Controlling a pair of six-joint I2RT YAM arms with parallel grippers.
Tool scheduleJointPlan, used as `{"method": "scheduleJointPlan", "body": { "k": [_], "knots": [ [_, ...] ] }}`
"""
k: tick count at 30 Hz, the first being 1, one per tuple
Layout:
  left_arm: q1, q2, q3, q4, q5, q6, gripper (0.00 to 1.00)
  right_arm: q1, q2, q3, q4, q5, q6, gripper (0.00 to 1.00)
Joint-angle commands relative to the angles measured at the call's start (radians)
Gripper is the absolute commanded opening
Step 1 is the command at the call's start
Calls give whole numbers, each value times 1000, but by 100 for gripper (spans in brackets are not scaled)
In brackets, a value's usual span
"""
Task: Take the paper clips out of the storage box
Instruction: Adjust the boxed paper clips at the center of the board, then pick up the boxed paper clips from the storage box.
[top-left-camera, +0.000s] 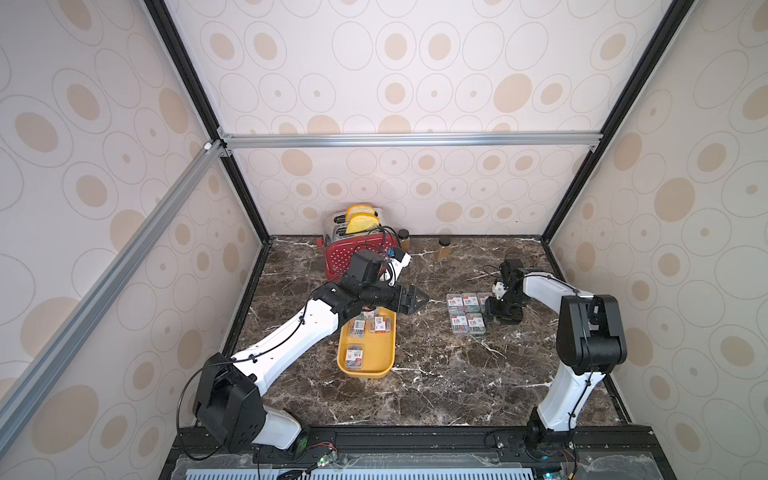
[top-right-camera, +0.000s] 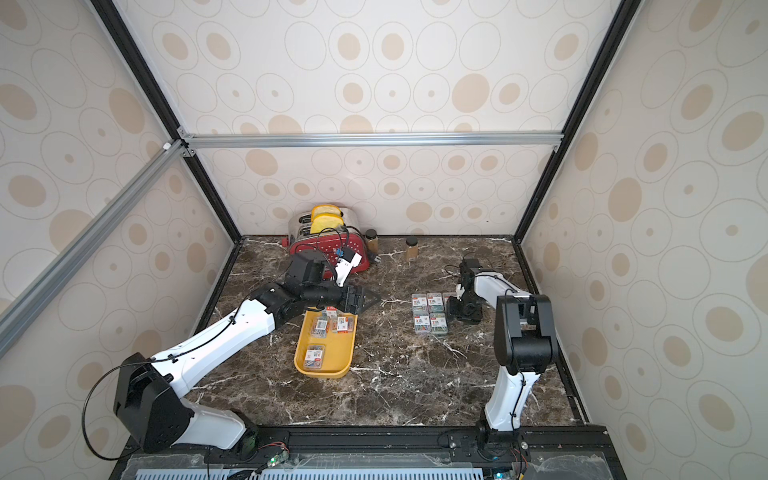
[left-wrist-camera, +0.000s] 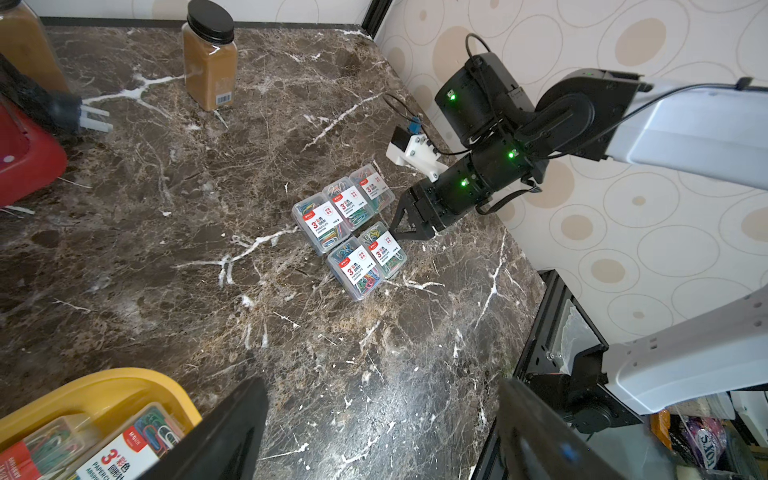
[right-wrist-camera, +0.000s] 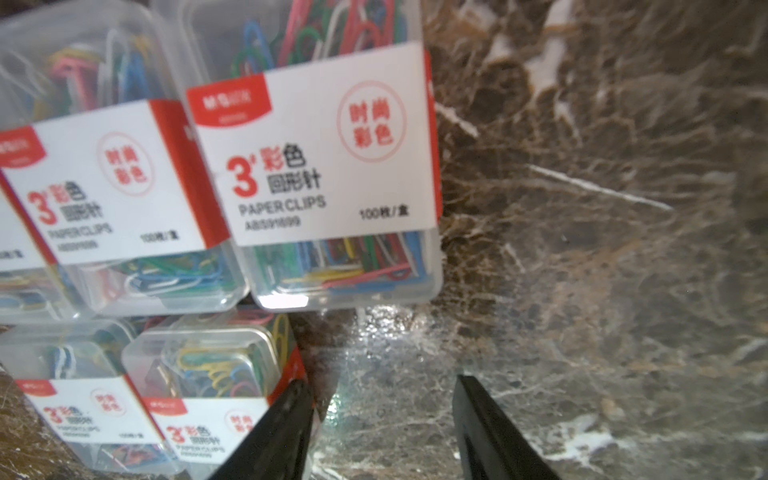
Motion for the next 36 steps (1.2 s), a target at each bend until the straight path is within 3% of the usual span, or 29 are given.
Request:
{"method": "scheduleJointPlan", "body": {
  "k": [1,14,24,29,36],
  "knots": [
    [6,-1,26,-26,-17,21,92,4,1,17,-9,-10,2,61],
    [10,-25,9,-70,-56,25,99,3,-39,17,-19,40,12,62],
    [57,-40,1,-322,-265,-5,99,6,-237,69,-130,74,-10,70],
    [59,6,-32,-397,-323,2,99,34,-323,87,-188,37,-46,77],
    [63,127,0,-441,-387,128,97,83,-421,51,-203,10,-72,80]
  ]
}}
